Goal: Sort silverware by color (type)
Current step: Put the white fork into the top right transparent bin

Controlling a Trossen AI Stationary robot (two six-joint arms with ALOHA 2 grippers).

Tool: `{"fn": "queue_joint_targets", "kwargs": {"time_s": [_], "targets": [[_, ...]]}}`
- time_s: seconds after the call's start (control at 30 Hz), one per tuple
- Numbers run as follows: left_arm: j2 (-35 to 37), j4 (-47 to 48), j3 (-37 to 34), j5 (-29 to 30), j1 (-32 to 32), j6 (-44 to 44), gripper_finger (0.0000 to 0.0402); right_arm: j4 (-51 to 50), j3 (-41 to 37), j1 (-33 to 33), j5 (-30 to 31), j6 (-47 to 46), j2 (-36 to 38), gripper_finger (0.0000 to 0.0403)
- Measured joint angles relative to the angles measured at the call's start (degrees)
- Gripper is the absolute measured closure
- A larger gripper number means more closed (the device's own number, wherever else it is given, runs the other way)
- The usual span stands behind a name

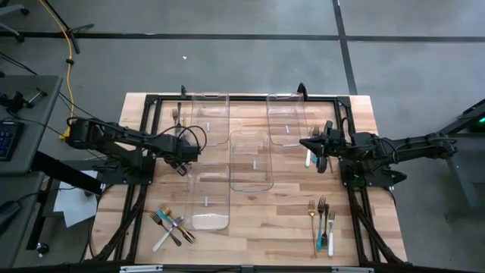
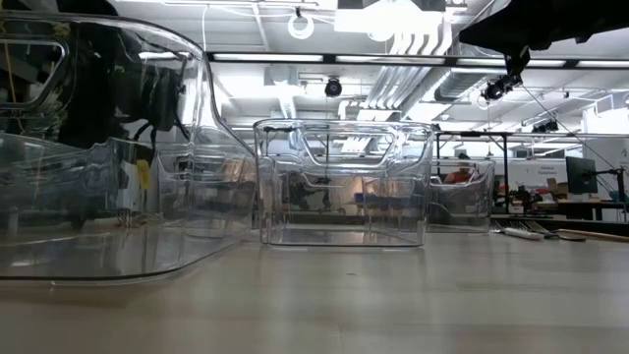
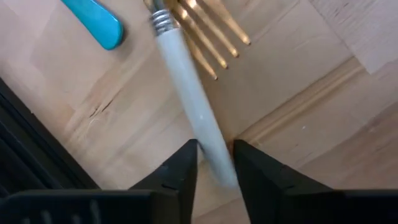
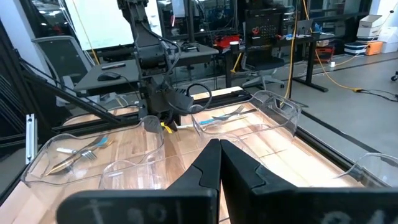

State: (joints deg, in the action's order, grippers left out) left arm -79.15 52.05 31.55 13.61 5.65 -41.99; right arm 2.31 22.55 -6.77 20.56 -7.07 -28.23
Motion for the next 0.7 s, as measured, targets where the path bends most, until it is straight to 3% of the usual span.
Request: {"fn": "queue_joint_targets", "kwargs": {"time_s": [0.27, 0.7], "targets": [[0.00, 1.53, -0.07, -1.27, -0.05, -0.37, 0.0379, 0.00, 0.00, 0.00, 0.01, 0.00, 0.00, 0.0402], [6.02, 6.42, -0.31, -1.86, -0.09, -3.00, 0.0382, -0.48, -0.01, 0.01, 0.02, 0.01, 0.00, 0.0402]]}}
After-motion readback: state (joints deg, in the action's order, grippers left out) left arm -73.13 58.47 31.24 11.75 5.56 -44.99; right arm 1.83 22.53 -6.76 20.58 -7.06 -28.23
